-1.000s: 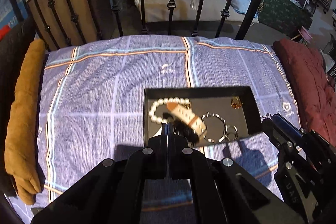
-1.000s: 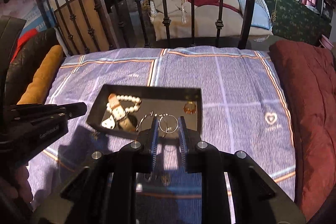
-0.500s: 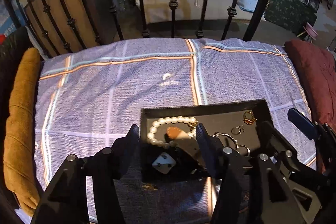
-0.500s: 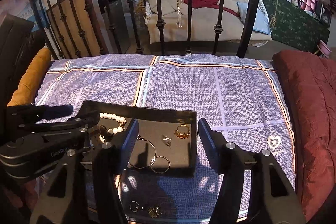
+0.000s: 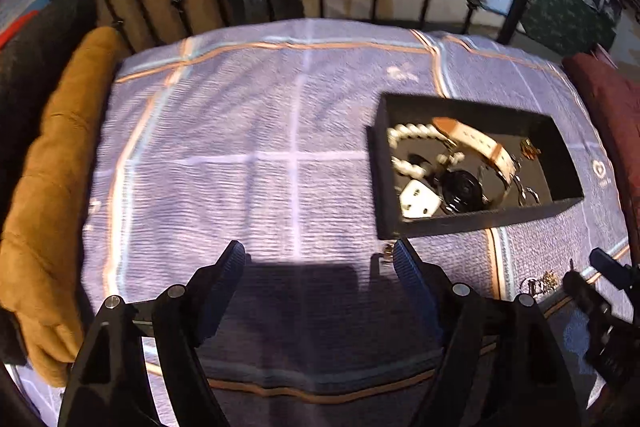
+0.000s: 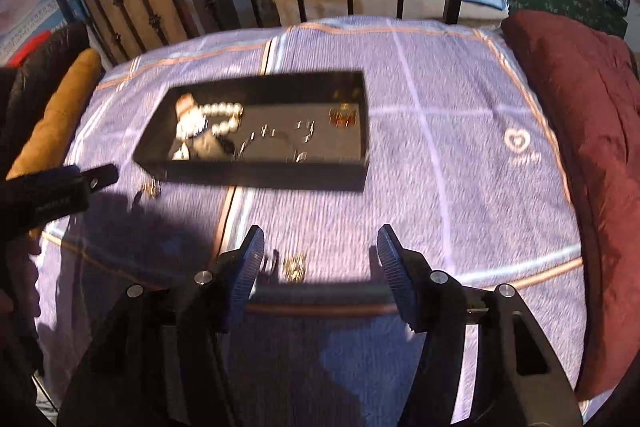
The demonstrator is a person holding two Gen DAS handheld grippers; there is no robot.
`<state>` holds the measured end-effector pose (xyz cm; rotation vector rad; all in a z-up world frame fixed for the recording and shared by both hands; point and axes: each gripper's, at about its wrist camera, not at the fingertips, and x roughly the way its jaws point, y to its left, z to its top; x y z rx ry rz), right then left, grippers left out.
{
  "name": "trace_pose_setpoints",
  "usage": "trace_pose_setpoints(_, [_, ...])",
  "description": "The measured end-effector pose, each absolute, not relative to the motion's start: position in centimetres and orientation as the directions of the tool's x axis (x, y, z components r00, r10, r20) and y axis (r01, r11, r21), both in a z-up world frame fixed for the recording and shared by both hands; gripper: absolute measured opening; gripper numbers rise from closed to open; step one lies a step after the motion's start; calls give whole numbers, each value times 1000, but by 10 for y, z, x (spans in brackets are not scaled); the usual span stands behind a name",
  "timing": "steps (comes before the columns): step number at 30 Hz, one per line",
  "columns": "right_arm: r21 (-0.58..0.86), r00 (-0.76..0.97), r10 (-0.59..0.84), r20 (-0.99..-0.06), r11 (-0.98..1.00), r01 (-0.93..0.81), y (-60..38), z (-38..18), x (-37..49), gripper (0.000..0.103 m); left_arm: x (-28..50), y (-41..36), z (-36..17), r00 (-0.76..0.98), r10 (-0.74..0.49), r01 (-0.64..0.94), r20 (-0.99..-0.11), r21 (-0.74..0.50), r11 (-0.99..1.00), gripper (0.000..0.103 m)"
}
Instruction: Organize jewelry
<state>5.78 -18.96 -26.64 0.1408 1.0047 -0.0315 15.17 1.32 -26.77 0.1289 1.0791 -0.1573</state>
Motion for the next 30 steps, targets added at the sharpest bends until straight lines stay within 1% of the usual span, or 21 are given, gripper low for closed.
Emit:
trace_pose_setpoints(4, [104,526,48,-849,991,79,-181,-274,56,59,153,-13,-281,442,-76,265,-894,50,963,74])
trace_pose_setpoints(8, [99,525,47,-850,993,70,-176,-281,57,59,157,-26,-292,442,-68,268,-894,59,962,74])
trace_pose_setpoints(9, [101,519,51,-853,992,69,-174,-284,59,57,160,-28,-297,432,-47,255,-900,72,964,74])
trace_pose_setpoints(10, [108,518,60,-853,992,63,-173,-288,60,54,161,-30,-301,421,-37,251,-906,78,965,75])
trace_pose_setpoints(12, [92,514,54,-856,995,49,-168,-294,62,47,160,-31,-301,424,-30,247,-905,84,965,72])
trace_pose_setpoints(13, [73,526,42,-850,997,39,-165,-295,61,39,159,-32,-300,422,-37,254,-906,79,964,60])
trace_pose_setpoints(14, [55,527,32,-849,998,28,-162,-296,60,32,157,-32,-299,419,-48,261,-907,69,963,49])
trace_pose_setpoints(15, [47,529,30,-848,999,18,-160,-295,58,29,154,-32,-297,418,-54,263,-907,64,963,43])
trace_pose_setpoints(16, [53,529,37,-848,998,15,-160,-294,58,29,152,-32,-296,419,-52,263,-907,67,963,27])
trace_pose_setpoints(17, [64,530,44,-847,998,18,-161,-294,56,29,148,-32,-295,417,-57,269,-907,63,961,15])
trace_pose_setpoints(20, [82,534,57,-844,996,24,-165,-287,50,29,137,-28,-293,410,-83,287,-908,42,957,14])
trace_pose_setpoints(25, [92,537,60,-842,995,33,-171,-278,47,29,115,-14,-286,370,-151,268,-917,-50,962,14])
trace_pose_setpoints(30, [76,526,54,-849,997,20,-169,-280,45,29,99,-9,-272,354,-193,270,-915,-97,958,14])
